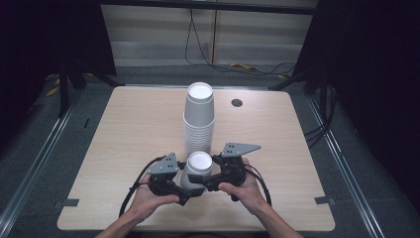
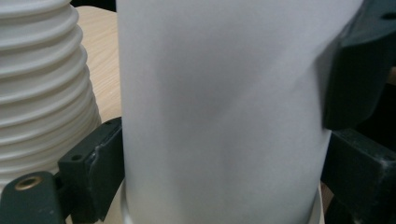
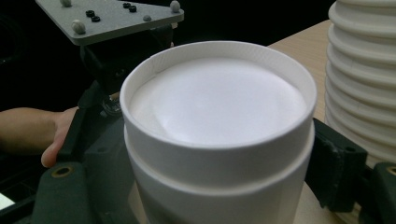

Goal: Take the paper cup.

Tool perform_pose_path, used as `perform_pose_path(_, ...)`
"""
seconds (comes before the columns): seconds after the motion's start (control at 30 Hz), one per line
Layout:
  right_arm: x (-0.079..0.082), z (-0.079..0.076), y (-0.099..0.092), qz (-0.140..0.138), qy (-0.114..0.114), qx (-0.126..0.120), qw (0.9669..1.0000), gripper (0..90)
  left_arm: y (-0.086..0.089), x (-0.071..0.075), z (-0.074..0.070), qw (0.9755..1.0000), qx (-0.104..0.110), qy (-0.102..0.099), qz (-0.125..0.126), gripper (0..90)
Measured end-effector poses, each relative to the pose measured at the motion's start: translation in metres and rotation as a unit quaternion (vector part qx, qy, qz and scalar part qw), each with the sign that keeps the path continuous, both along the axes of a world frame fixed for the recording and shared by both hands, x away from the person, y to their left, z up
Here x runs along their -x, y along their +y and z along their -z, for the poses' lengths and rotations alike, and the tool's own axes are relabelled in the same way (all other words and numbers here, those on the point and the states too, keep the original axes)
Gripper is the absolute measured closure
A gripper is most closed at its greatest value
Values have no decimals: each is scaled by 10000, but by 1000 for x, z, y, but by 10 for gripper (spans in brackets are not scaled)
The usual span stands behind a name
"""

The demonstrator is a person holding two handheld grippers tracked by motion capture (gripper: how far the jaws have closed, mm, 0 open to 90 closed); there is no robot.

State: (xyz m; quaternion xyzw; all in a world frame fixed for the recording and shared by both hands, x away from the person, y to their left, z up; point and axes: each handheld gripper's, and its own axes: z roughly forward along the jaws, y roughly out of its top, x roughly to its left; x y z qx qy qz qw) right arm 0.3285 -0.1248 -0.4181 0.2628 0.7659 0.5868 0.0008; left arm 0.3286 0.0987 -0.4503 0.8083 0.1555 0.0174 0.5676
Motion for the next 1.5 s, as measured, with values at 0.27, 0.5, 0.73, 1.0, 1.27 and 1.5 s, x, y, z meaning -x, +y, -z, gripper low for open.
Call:
perform_pose_path(0.27,0,1,-1,-37,87,-21,10000,203,2,1,-2,9999,-82,-75,7,123)
perform_pose_path(0.5,-2,1,-2,-51,245,-33,9997,179,3,0,-1,9996,-229,-126,118,138)
perform_pose_path(0.73,-2,1,-3,-53,326,54,9994,138,4,-2,0,9994,-295,-104,139,146)
perform_pose_path(1.0,-4,0,-6,-82,419,185,9989,138,7,-5,-1,9991,-377,-96,139,146)
perform_pose_path(1.27,-6,-1,-12,-67,478,258,9985,138,13,-8,1,9990,-444,-2,54,145)
perform_pose_path(1.5,-6,-6,-17,-36,398,438,9982,139,22,-12,3,9986,-523,62,-17,145)
